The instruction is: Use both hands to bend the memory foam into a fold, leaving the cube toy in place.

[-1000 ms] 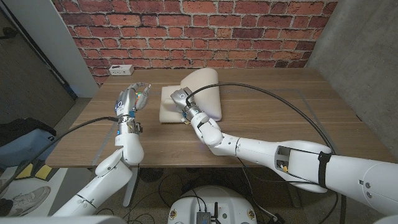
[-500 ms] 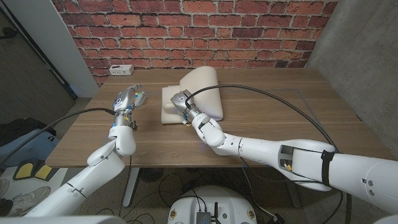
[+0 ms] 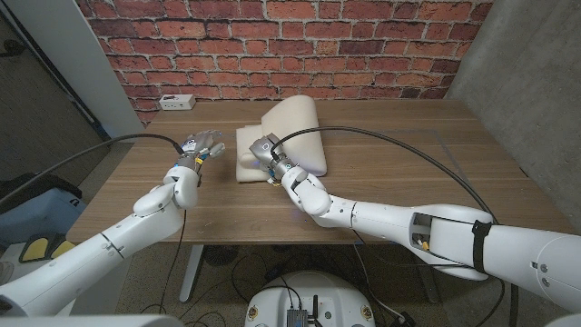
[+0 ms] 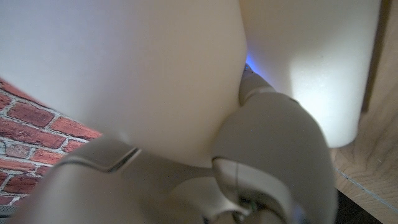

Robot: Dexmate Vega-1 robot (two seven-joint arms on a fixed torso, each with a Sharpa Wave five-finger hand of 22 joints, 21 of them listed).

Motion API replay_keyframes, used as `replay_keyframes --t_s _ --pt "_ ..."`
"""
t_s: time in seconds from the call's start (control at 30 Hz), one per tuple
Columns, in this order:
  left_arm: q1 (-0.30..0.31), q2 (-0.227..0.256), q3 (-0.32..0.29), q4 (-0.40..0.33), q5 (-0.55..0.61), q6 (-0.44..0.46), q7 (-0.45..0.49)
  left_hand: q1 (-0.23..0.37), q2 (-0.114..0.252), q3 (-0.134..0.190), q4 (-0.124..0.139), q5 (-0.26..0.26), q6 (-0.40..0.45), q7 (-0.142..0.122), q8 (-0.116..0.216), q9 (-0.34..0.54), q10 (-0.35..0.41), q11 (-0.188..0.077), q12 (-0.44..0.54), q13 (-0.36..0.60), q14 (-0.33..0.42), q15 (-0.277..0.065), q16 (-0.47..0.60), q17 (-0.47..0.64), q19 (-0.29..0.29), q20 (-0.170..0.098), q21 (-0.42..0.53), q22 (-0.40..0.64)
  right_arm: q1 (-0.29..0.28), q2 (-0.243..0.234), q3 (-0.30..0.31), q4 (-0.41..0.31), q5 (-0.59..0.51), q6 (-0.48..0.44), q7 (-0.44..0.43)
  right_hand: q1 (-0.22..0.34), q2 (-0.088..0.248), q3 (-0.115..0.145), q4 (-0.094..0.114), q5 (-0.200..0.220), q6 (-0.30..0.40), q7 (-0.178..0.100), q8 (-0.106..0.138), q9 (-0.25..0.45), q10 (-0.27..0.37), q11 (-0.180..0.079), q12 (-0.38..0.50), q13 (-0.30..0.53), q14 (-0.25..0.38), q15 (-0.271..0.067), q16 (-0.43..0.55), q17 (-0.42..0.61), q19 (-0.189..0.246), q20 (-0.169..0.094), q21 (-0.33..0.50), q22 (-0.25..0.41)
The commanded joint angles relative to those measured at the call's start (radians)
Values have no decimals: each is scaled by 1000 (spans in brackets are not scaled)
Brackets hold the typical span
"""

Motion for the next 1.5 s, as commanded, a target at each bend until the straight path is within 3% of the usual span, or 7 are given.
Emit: replay_keyframes --t_s 0.03,0.23,0.4,0.47,0.7,1.13,1.5 --pt "-211 52 199 80 97 12 -248 0 -19 -30 31 -10 -88 -27 0 1 -82 -20 -1 -6 -68 -8 -2 -2 -58 1 -27 1 -12 -5 14 -4 -7 16 7 4 4 1 3 8 19 -14 -3 6 -2 3 -2 2 15 -47 -2 4 -5 -4 8 -2" --pt "-246 42 216 119 94 -57 -286 -63 -70 -126 44 -11 -110 -33 7 -1 -124 -27 6 -10 -113 -2 -2 -5 -103 19 -54 1 -13 -3 22 3 -5 20 0 4 3 1 3 8 22 -14 -5 6 -2 6 -3 4 17 -48 -4 7 -8 -4 14 -3" --pt "-272 24 235 148 119 -99 -293 -86 -71 -151 53 -8 -118 -35 8 -1 -135 -33 7 -11 -131 3 -2 -4 -119 28 -65 1 -10 1 25 16 0 30 -9 4 3 1 3 8 23 -16 -7 6 -1 5 -4 4 18 -48 -6 8 -9 -4 18 -4" --pt "-279 20 238 161 122 -133 -289 -106 -50 -159 74 -4 -126 -34 7 -2 -142 -34 8 -11 -137 10 2 0 -122 37 -68 1 -9 7 25 27 2 32 -15 4 4 1 3 8 23 -15 -8 6 -1 3 -4 6 18 -48 -7 9 -11 -5 20 -5" --pt "-313 -7 260 190 159 -162 -319 -139 -29 -161 107 5 -169 -48 1 -2 -183 -49 2 -12 -163 15 0 2 -140 46 -81 2 -7 12 27 41 11 35 -25 5 4 2 3 9 26 -14 -9 6 0 3 -5 6 19 -48 -10 11 -12 -5 26 -6" --pt "-386 -65 332 266 259 -216 -410 -149 -14 -149 119 11 -164 -39 10 -2 -173 -46 13 -13 -166 10 3 -2 -139 55 -85 3 -6 10 25 41 17 31 -33 3 4 2 3 9 28 -13 -14 7 3 5 -8 7 21 -48 -15 14 -16 -5 36 -8" --pt "-399 -97 353 316 264 -256 -457 -164 -15 -139 133 15 -191 -31 7 -2 -168 -36 18 -13 -147 -9 12 -2 -136 56 -87 4 -10 -3 26 12 10 17 -25 4 3 3 3 9 21 -16 -20 8 -5 -1 -14 8 17 -47 -23 15 -21 -3 45 -10"
